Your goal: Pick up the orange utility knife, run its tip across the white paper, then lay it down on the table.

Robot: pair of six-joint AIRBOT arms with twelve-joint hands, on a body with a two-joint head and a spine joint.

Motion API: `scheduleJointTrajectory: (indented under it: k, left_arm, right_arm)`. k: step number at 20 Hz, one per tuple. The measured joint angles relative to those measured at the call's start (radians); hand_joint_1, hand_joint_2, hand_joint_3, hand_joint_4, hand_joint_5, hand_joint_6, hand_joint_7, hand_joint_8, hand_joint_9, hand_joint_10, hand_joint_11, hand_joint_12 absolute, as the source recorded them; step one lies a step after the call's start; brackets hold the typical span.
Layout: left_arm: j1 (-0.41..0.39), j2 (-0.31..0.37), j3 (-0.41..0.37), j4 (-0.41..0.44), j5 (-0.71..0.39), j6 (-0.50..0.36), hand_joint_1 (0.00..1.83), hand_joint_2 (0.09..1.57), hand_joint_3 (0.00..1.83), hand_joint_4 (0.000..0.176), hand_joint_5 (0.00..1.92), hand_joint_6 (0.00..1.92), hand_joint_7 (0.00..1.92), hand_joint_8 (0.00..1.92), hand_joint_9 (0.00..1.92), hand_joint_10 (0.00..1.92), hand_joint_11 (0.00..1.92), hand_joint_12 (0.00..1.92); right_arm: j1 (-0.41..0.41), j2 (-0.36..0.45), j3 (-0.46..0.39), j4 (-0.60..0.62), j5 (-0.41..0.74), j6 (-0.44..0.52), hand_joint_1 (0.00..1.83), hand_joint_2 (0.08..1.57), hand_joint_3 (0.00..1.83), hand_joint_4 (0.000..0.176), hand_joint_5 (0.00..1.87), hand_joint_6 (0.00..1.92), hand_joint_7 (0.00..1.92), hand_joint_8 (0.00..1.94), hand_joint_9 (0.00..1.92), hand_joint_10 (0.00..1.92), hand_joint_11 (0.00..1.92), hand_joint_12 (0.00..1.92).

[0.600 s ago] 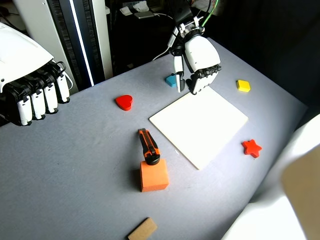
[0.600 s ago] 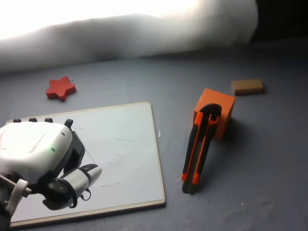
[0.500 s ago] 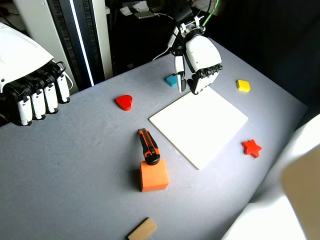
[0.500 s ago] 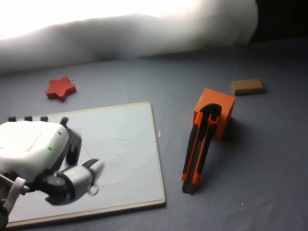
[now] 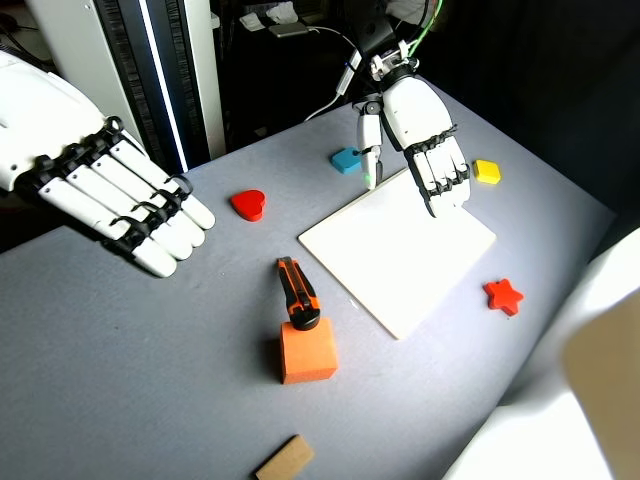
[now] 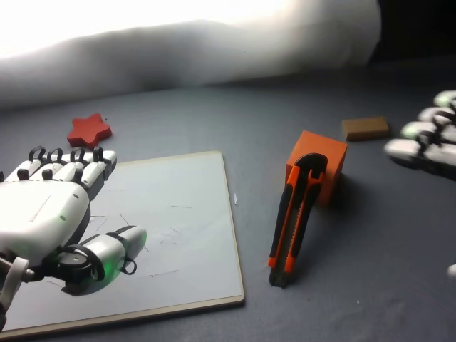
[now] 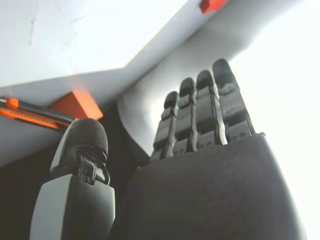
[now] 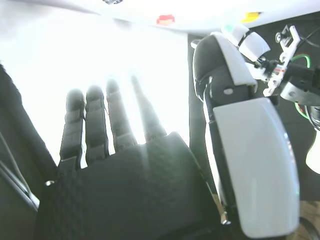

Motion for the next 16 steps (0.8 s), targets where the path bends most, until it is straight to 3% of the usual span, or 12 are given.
scheduleJointTrajectory:
  k: [1, 2, 4, 5, 6, 11, 13, 16]
  left_arm:
    - [-0.004, 0.0, 0.0, -0.001, -0.002, 0.004, 0.17, 1.36, 0.0, 0.006, 0.04, 0.01, 0.1, 0.01, 0.08, 0.0, 0.0, 0.24]
    - [-0.017, 0.0, -0.001, -0.022, -0.005, 0.022, 0.16, 1.37, 0.0, 0.006, 0.04, 0.01, 0.1, 0.0, 0.07, 0.0, 0.0, 0.25]
    - [-0.03, 0.0, -0.004, -0.039, -0.005, 0.039, 0.15, 1.37, 0.0, 0.004, 0.04, 0.0, 0.09, 0.0, 0.08, 0.0, 0.0, 0.3]
    - [-0.04, 0.0, -0.005, -0.045, -0.005, 0.048, 0.14, 1.37, 0.0, 0.005, 0.04, 0.0, 0.09, 0.0, 0.06, 0.01, 0.0, 0.25]
    - [-0.053, 0.0, -0.005, -0.044, -0.003, 0.058, 0.15, 1.37, 0.0, 0.004, 0.04, 0.0, 0.09, 0.0, 0.07, 0.01, 0.0, 0.24]
    - [-0.063, 0.0, -0.005, -0.052, -0.005, 0.067, 0.15, 1.37, 0.0, 0.011, 0.05, 0.0, 0.12, 0.0, 0.09, 0.01, 0.0, 0.3]
    - [-0.063, 0.0, -0.005, -0.06, -0.006, 0.074, 0.15, 1.37, 0.0, 0.008, 0.06, 0.0, 0.12, 0.0, 0.1, 0.01, 0.0, 0.3]
    - [-0.056, 0.0, 0.003, -0.056, 0.003, 0.076, 0.16, 1.37, 0.0, 0.007, 0.04, 0.0, 0.14, 0.01, 0.11, 0.01, 0.0, 0.32]
  right_arm:
    - [-0.013, -0.021, 0.019, 0.0, 0.036, 0.008, 0.52, 1.14, 0.0, 0.0, 0.0, 0.0, 0.0, 0.0, 0.0, 0.0, 0.0, 0.0]
    - [-0.023, -0.057, 0.051, -0.007, 0.079, 0.01, 0.76, 1.12, 0.0, 0.0, 0.0, 0.0, 0.0, 0.0, 0.0, 0.0, 0.0, 0.0]
    - [-0.029, -0.102, 0.093, -0.008, 0.109, 0.031, 0.97, 1.12, 0.0, 0.0, 0.0, 0.0, 0.0, 0.0, 0.0, 0.0, 0.0, 0.0]
    - [-0.041, -0.132, 0.124, -0.024, 0.126, 0.046, 0.97, 1.16, 0.0, 0.0, 0.0, 0.0, 0.0, 0.0, 0.0, 0.0, 0.0, 0.0]
    - [-0.048, -0.16, 0.17, -0.211, 0.163, 0.184, 1.03, 1.16, 0.0, 0.0, 0.0, 0.0, 0.0, 0.0, 0.0, 0.0, 0.0, 0.0]
    - [-0.005, -0.245, 0.309, -0.82, 0.375, 0.683, 1.16, 1.13, 0.0, 0.0, 0.0, 0.0, 0.0, 0.0, 0.0, 0.0, 0.0, 0.0]
    - [0.031, -0.297, 0.362, -0.943, 0.435, 0.767, 1.17, 1.13, 0.0, 0.0, 0.0, 0.0, 0.0, 0.0, 0.0, 0.0, 0.0, 0.0]
    - [0.039, -0.392, 0.439, -1.006, 0.446, 0.765, 1.18, 1.12, 0.0, 0.0, 0.0, 0.0, 0.0, 0.0, 0.0, 0.0, 0.0, 0.0]
